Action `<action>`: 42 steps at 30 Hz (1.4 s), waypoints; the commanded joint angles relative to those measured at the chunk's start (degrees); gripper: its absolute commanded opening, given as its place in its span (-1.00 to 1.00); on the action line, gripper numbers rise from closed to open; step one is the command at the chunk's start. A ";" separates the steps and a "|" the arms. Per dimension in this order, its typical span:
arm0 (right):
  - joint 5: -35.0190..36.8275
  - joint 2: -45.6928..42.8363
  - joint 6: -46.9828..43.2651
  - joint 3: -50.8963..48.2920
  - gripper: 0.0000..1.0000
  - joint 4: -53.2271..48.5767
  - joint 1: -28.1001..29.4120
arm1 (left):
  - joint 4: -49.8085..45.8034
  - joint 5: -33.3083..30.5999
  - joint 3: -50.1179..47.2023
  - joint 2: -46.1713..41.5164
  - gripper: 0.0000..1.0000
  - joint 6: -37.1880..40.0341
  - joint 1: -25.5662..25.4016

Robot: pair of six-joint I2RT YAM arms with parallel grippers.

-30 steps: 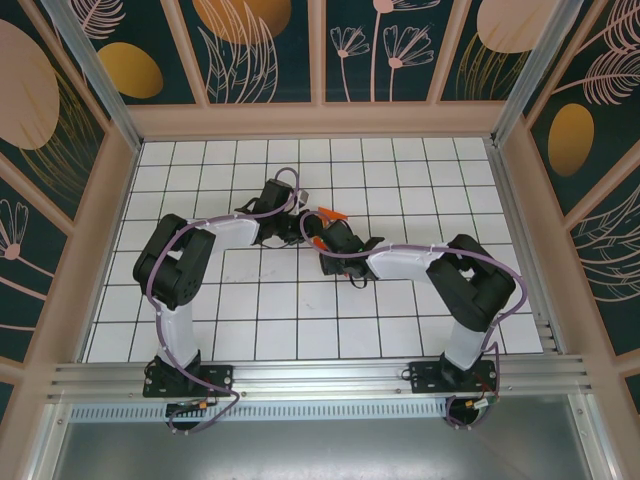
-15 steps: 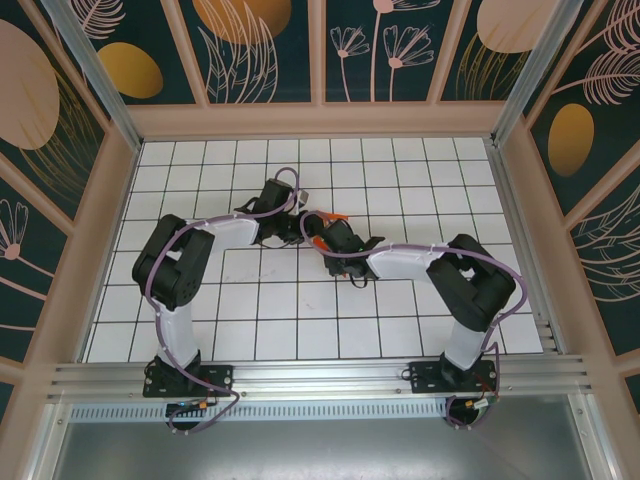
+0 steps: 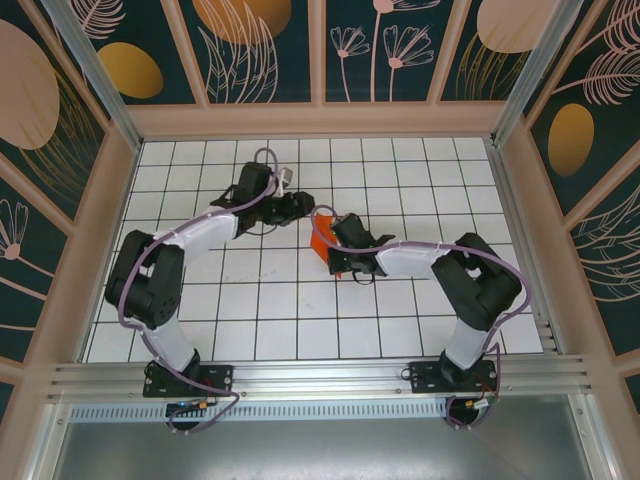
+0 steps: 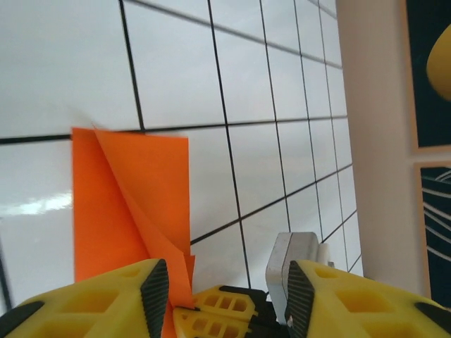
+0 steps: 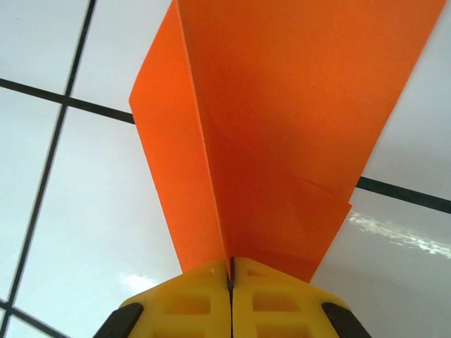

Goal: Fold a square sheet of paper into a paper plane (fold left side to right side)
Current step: Fourth fold the wing at the center of the table.

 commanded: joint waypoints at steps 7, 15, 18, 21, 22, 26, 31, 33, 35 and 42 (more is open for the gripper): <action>-12.15 -4.01 1.87 -5.44 -0.90 8.67 -4.09 | 3.04 2.51 -5.63 0.90 -0.05 -0.70 -1.13; -18.07 -4.46 3.81 -8.34 -0.91 12.83 -6.97 | 4.97 2.34 -3.24 7.77 -0.10 -2.17 -5.04; -19.65 -4.49 4.70 -9.44 -0.92 14.28 -7.95 | 5.03 2.40 -2.37 9.82 -0.13 -2.30 -5.48; -20.33 -4.80 5.32 -10.24 -0.92 15.32 -8.56 | 5.07 1.96 -1.52 11.30 -0.13 -2.43 -5.49; -20.70 -4.96 5.47 -10.52 -0.92 15.63 -8.77 | 5.07 1.92 -1.26 11.77 -0.13 -2.45 -5.44; -21.70 -4.56 5.66 -10.66 -0.92 16.17 -9.06 | 5.21 2.15 0.03 13.62 -0.12 -2.57 -5.76; -22.57 -3.71 5.90 -10.60 -0.92 16.60 -9.37 | 4.95 1.99 0.96 15.29 -0.10 -2.57 -6.12; -22.94 -3.51 5.99 -10.49 -0.92 16.74 -9.40 | 5.12 1.97 1.05 16.09 -0.10 -2.79 -6.21; -23.02 -3.31 6.08 -10.44 -0.92 16.78 -9.47 | 5.13 1.93 1.32 16.63 -0.10 -2.91 -6.35; -23.38 -2.21 6.25 -9.79 -0.91 16.20 -9.72 | 0.26 -1.11 3.51 18.02 -0.10 -0.46 -6.90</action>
